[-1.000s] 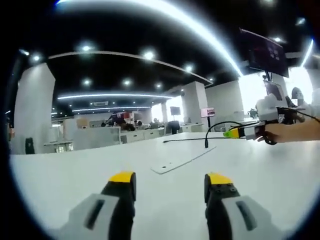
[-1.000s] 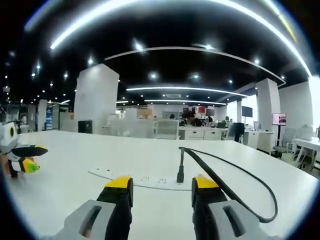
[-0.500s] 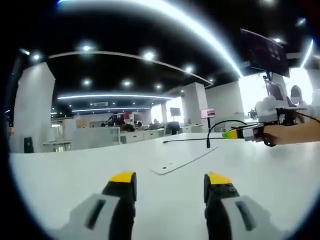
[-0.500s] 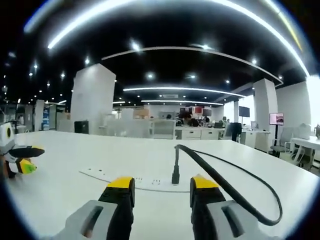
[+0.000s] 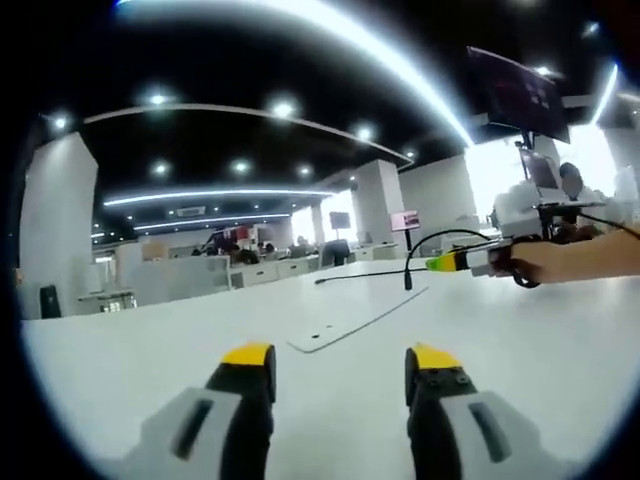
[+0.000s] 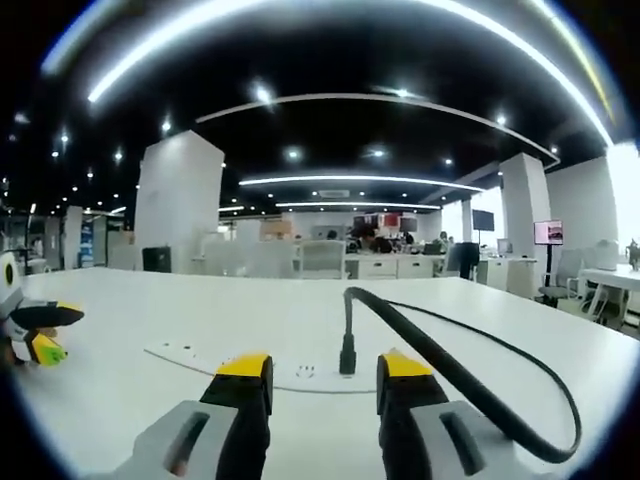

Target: Locate the USB plug end of the data cable currently connected to the USB port on the desk. Grip the plug, withdraw it from the port, and place it onto the desktop.

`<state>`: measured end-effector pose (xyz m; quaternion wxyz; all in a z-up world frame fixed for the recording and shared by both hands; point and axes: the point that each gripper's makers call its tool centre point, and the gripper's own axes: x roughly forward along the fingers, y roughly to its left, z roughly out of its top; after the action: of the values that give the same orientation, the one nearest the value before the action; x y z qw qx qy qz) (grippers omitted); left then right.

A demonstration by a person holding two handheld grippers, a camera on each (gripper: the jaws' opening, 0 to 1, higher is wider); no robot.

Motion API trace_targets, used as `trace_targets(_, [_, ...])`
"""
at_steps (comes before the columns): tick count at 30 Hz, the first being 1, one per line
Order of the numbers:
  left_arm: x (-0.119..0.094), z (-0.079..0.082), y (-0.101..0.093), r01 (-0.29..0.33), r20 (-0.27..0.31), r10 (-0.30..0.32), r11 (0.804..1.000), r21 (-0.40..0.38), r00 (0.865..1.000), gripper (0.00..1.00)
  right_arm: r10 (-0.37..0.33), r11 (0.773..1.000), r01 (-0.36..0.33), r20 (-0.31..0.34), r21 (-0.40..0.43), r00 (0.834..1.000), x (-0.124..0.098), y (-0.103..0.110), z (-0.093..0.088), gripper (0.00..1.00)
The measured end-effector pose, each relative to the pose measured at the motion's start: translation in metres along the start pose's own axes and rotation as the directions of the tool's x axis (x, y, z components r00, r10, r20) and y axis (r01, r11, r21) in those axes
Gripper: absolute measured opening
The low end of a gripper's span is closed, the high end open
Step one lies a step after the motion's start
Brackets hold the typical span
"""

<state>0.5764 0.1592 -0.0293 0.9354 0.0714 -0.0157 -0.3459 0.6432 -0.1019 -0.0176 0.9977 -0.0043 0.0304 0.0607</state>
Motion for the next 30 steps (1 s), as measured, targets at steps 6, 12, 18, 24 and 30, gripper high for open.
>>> trace_targets(6, [0.003,-0.003,-0.006,0.03,-0.017,-0.03,1.0,0.008,0.999,0.54,-0.014,1.0,0.014,0.01,0.008,1.0,0.008,-0.004,0.002,0.42])
trace_targets(12, [0.004,-0.004,-0.01,0.052,-0.019,-0.052,0.999,0.005,0.998,0.55,-0.025,1.0,0.025,0.013,0.002,1.0,0.015,-0.005,0.002,0.42])
trace_targets(18, [0.004,-0.006,-0.013,0.067,-0.031,-0.067,0.998,0.0,0.997,0.55,-0.037,0.999,0.037,0.021,0.028,0.999,0.02,-0.007,-0.005,0.42])
trace_targets(24, [0.005,-0.008,-0.016,0.09,-0.048,-0.09,0.996,0.006,0.995,0.55,-0.039,0.999,0.038,0.02,0.035,0.999,0.029,-0.005,-0.005,0.41])
trace_targets(30, [0.005,-0.009,-0.016,0.098,-0.062,-0.098,0.995,0.001,0.993,0.55,-0.046,0.998,0.044,0.044,0.044,0.998,0.039,-0.006,0.005,0.4])
